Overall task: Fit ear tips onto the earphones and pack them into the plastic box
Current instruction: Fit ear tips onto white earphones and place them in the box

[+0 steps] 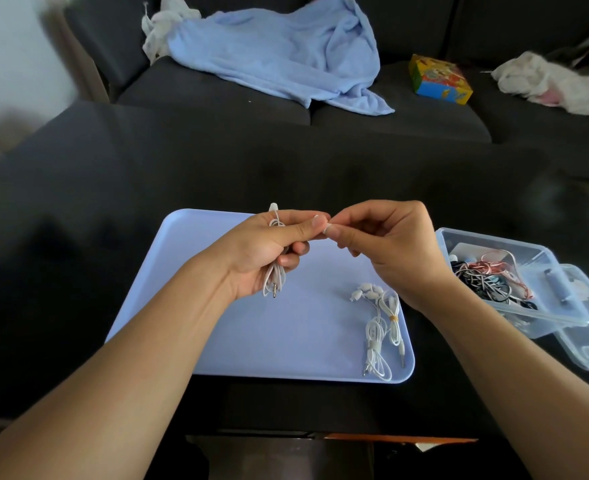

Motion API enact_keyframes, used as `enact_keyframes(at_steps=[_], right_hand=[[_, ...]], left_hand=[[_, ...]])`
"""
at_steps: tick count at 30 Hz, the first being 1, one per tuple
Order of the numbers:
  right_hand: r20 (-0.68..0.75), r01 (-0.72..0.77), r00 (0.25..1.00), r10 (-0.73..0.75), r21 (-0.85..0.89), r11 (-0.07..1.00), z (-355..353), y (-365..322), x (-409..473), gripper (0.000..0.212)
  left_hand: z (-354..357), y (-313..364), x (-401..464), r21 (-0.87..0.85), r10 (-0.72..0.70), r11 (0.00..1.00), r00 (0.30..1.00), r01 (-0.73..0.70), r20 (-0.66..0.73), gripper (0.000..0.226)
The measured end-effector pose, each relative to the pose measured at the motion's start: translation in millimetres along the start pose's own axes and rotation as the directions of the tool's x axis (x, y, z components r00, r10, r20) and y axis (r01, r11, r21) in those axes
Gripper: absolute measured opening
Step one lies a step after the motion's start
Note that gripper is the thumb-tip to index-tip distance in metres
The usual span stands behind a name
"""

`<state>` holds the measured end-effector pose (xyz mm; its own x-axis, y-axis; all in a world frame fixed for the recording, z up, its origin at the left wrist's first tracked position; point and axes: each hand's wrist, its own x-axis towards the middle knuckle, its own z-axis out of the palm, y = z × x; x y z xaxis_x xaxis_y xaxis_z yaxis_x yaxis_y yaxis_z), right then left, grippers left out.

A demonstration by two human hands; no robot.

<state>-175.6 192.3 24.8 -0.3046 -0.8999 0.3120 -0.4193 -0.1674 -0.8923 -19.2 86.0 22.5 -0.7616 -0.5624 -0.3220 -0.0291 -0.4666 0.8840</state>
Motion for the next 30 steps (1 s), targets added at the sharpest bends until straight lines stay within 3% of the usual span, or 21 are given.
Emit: enact_keyframes(at_steps=[7, 12, 18, 23, 27, 30], right_hand=[[0.021, 0.111, 0.994, -0.109, -0.179, 0.978, -1.9, 0.3, 0.7, 0.008], [0.032, 0.188, 0.981, -0.189, -0.36, 0.914, -1.6, 4.3, 2.3, 0.008], [0.03, 0.118, 0.993, -0.114, -0.245, 0.962, -3.4, 0.0, 0.2, 0.01], [0.029, 0.084, 0.996, -0.081, -0.172, 0.981, -7.4, 3.6, 2.1, 0.014], [0.14, 0.162, 0.982, -0.123, -0.313, 0.936, -7.6, 6.6, 5.0, 0.029], [0.188, 0.209, 0.971, -0.15, -0.351, 0.913, -5.2, 6.5, 6.5, 0.023]], left_hand=[[2.1, -2.9, 0.4, -0.016, -0.051, 0.999, 0.999, 0.052, 0.009, 0.032], [2.4, -4.1, 2.9, 0.044, -0.006, 0.999, 0.997, 0.01, -0.074, 0.028], [6.8, -5.6, 3.3, 0.067, 0.043, 0.997, 0.991, -0.034, -0.13, 0.025], [5.6, -4.7, 2.0, 0.111, 0.0, 0.994, 0.998, 0.007, -0.065, 0.021], [2.9, -3.7, 0.4, 0.122, -0.045, 0.991, 0.998, 0.05, -0.046, 0.024], [2.8, -4.4, -0.8, 0.055, -0.073, 0.996, 0.997, 0.073, -0.001, 0.027]])
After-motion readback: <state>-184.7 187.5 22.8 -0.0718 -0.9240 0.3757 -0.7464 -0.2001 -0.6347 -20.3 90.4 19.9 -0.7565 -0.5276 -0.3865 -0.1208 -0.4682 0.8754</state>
